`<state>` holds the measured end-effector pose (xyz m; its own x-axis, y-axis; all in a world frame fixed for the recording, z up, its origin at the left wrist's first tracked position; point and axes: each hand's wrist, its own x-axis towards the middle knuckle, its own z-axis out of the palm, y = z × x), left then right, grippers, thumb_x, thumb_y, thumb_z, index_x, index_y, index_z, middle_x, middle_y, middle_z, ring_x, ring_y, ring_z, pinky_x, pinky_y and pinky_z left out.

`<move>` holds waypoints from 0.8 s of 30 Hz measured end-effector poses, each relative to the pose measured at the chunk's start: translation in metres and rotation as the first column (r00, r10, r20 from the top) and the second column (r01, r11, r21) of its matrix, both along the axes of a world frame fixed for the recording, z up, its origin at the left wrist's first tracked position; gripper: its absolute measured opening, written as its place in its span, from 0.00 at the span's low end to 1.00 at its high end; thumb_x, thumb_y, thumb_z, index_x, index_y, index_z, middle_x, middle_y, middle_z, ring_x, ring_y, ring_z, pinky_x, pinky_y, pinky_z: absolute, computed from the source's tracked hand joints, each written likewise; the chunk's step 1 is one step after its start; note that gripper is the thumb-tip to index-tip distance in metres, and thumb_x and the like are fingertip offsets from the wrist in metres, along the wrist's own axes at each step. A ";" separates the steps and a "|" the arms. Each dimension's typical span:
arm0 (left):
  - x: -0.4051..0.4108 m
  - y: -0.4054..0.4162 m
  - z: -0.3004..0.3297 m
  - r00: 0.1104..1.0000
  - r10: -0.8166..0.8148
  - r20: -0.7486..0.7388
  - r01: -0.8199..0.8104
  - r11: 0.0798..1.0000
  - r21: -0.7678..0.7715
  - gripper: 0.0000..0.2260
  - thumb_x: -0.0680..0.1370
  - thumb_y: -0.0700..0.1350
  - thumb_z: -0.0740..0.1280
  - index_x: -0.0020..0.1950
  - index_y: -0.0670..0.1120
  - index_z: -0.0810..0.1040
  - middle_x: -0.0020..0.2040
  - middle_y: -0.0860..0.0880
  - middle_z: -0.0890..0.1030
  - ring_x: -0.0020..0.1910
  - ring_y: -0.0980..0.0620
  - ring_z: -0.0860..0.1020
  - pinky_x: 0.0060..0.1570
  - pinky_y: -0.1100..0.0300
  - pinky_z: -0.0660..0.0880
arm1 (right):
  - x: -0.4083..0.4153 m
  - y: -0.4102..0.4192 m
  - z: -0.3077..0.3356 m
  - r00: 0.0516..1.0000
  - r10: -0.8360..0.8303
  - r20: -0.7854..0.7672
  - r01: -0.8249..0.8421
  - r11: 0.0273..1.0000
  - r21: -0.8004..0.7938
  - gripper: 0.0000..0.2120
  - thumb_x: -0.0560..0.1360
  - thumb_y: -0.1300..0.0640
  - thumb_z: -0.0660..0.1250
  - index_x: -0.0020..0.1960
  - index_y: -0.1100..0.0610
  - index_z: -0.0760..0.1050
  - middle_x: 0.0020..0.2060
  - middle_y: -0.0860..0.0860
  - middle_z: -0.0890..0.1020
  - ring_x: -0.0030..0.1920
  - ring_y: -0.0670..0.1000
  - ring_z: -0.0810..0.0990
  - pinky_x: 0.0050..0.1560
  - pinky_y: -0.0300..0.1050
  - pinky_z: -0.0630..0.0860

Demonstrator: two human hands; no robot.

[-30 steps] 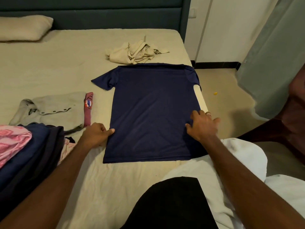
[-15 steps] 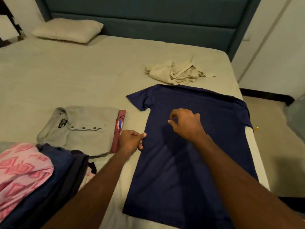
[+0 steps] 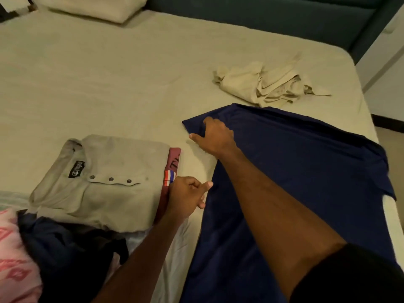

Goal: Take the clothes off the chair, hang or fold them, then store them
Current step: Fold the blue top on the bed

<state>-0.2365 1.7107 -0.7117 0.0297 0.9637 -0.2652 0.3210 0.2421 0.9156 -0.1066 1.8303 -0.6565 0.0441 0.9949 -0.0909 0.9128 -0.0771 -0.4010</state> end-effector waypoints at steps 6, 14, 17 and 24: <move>0.000 0.001 -0.005 0.996 -0.038 -0.075 0.039 0.999 0.013 0.19 0.76 0.50 0.75 0.33 0.38 0.78 0.26 0.44 0.80 0.25 0.46 0.81 0.36 0.55 0.79 | -0.024 0.007 -0.039 0.967 -0.147 0.206 0.127 0.986 0.106 0.26 0.81 0.39 0.62 0.73 0.53 0.69 0.70 0.53 0.70 0.69 0.58 0.70 0.63 0.61 0.67; 0.009 -0.006 0.005 0.905 -0.164 -0.393 0.207 0.976 0.069 0.22 0.65 0.59 0.79 0.31 0.46 0.72 0.27 0.51 0.76 0.27 0.55 0.73 0.32 0.57 0.74 | -0.007 0.024 -0.014 0.887 -0.353 -0.299 0.372 0.928 0.008 0.09 0.84 0.54 0.62 0.61 0.53 0.77 0.59 0.53 0.79 0.59 0.57 0.78 0.63 0.56 0.71; 0.019 -0.012 0.012 0.802 -0.179 -0.570 0.285 0.953 0.102 0.19 0.75 0.57 0.73 0.34 0.51 0.68 0.32 0.54 0.74 0.33 0.53 0.74 0.36 0.55 0.72 | 0.025 0.026 -0.005 0.683 -0.445 -0.579 0.521 0.852 -0.041 0.07 0.82 0.54 0.65 0.47 0.54 0.79 0.50 0.55 0.82 0.50 0.56 0.80 0.51 0.52 0.78; 0.075 -0.019 0.025 0.856 -0.331 -0.398 0.425 0.888 0.176 0.11 0.82 0.54 0.65 0.45 0.50 0.68 0.31 0.55 0.70 0.31 0.55 0.69 0.35 0.55 0.67 | 0.159 0.013 -0.008 0.313 -0.563 -0.765 0.671 0.702 -0.241 0.16 0.77 0.57 0.73 0.33 0.51 0.72 0.37 0.51 0.79 0.41 0.53 0.80 0.42 0.48 0.81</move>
<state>-0.1611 1.6918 -0.6868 0.3565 0.9308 -0.0814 0.6482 -0.1837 0.7389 0.0520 1.8431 -0.6644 0.6199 0.7129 -0.3280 -0.0354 -0.3921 -0.9192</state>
